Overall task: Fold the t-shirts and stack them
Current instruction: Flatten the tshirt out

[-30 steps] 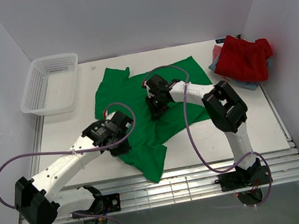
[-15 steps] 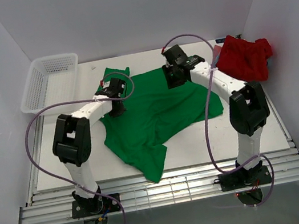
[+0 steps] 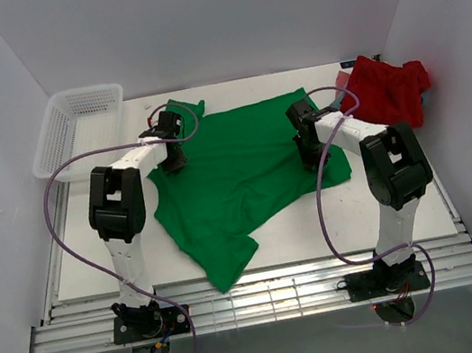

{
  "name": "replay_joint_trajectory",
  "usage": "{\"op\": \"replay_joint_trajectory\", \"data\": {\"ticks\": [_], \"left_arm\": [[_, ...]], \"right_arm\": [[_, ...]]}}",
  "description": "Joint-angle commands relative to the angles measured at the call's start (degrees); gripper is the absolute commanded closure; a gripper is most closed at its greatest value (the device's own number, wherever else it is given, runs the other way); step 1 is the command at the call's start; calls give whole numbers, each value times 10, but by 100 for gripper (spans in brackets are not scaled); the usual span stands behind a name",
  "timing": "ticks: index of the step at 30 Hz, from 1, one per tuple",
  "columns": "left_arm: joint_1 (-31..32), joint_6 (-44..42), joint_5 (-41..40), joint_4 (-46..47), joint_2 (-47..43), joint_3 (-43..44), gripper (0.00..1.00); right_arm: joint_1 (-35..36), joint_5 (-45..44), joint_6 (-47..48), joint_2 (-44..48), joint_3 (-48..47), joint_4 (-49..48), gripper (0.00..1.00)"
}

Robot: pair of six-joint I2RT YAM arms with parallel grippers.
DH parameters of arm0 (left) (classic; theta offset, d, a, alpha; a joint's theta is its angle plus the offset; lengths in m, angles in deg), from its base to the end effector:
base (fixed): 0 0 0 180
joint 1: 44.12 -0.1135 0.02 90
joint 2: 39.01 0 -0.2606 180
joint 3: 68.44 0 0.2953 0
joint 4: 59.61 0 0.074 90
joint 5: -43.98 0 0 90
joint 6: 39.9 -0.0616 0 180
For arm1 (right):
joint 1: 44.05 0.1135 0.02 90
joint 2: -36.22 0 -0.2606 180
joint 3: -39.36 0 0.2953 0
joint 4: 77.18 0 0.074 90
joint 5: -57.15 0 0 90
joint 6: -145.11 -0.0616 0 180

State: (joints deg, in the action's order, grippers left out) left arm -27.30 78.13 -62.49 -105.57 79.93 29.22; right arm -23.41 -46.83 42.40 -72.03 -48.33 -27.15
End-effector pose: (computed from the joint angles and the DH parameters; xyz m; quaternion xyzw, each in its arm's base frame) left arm 0.4576 -0.1201 0.1117 -0.1229 0.9628 0.0553 0.2341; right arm 0.4007 0.1350 0.1311 -0.0472 0.9774 -0.0669 0.1947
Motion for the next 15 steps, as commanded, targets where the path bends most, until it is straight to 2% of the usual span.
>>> {"op": "replay_joint_trajectory", "data": {"ticks": [1, 7, 15], "left_arm": [[-17, -26, 6, -6, 53, 34, 100], [-25, -54, 7, -20, 102, 110, 100], [-33, -58, 18, -21, 129, 131, 100]], "right_arm": [[1, -16, -13, 22, 17, 19, 71], [3, -21, -31, 78, 41, 75, 70], [8, 2, -42, 104, 78, 132, 69]]}}
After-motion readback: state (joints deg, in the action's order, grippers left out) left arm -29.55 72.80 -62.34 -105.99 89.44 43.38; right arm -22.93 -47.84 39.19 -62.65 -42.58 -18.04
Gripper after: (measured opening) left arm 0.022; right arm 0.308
